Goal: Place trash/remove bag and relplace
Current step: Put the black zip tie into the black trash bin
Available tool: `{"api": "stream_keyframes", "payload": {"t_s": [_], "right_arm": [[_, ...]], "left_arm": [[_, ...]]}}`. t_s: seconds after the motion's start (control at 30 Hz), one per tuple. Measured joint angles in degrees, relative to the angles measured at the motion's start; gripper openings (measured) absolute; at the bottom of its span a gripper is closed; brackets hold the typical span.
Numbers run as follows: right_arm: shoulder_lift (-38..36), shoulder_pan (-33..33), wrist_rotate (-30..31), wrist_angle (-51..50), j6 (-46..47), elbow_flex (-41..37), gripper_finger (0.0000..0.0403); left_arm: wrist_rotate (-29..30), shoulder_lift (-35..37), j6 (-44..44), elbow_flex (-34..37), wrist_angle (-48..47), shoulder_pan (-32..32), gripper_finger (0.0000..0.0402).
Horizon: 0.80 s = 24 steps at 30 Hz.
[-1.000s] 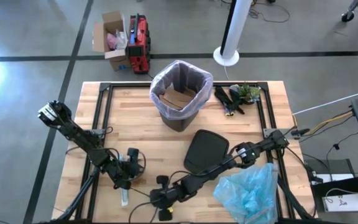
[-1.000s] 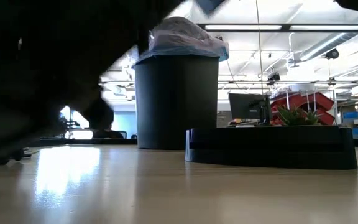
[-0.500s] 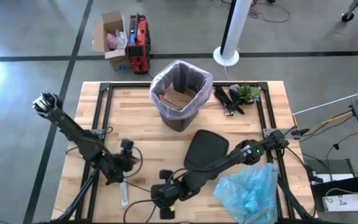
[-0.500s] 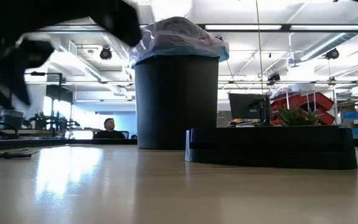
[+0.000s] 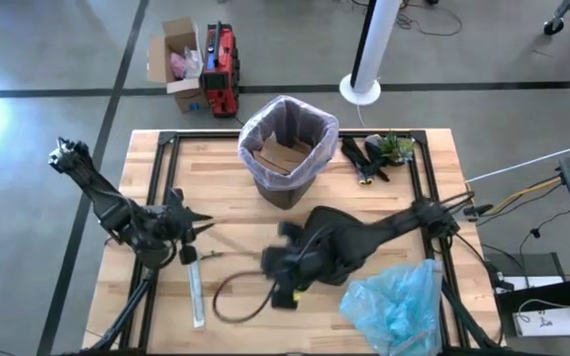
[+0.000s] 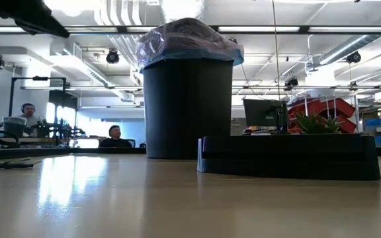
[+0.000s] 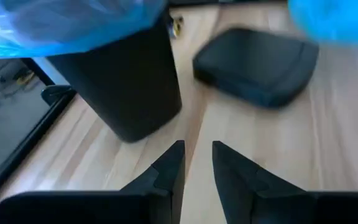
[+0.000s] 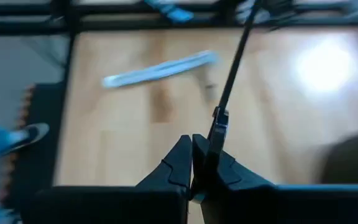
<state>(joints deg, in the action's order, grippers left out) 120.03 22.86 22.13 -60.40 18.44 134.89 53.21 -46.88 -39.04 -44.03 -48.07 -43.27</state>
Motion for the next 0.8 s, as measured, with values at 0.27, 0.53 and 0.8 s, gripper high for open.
{"api": "stream_keyframes", "payload": {"t_s": [0.27,0.53,0.8], "right_arm": [[-8.7,-8.3,18.3,-1.5,4.9,0.0,0.0000],[-9.4,-19.4,21.3,-2.2,19.8,-0.1,0.0000],[-6.7,-25.4,16.0,-4.0,23.3,-0.3,0.0045]], "left_arm": [[0.2,-0.8,-2.0,0.9,9.0,0.0,0.0067],[-1.7,-3.2,-2.0,0.7,12.8,-0.1,0.0078],[-4.5,-3.5,-3.4,0.7,12.9,-0.2,0.0081]]}}
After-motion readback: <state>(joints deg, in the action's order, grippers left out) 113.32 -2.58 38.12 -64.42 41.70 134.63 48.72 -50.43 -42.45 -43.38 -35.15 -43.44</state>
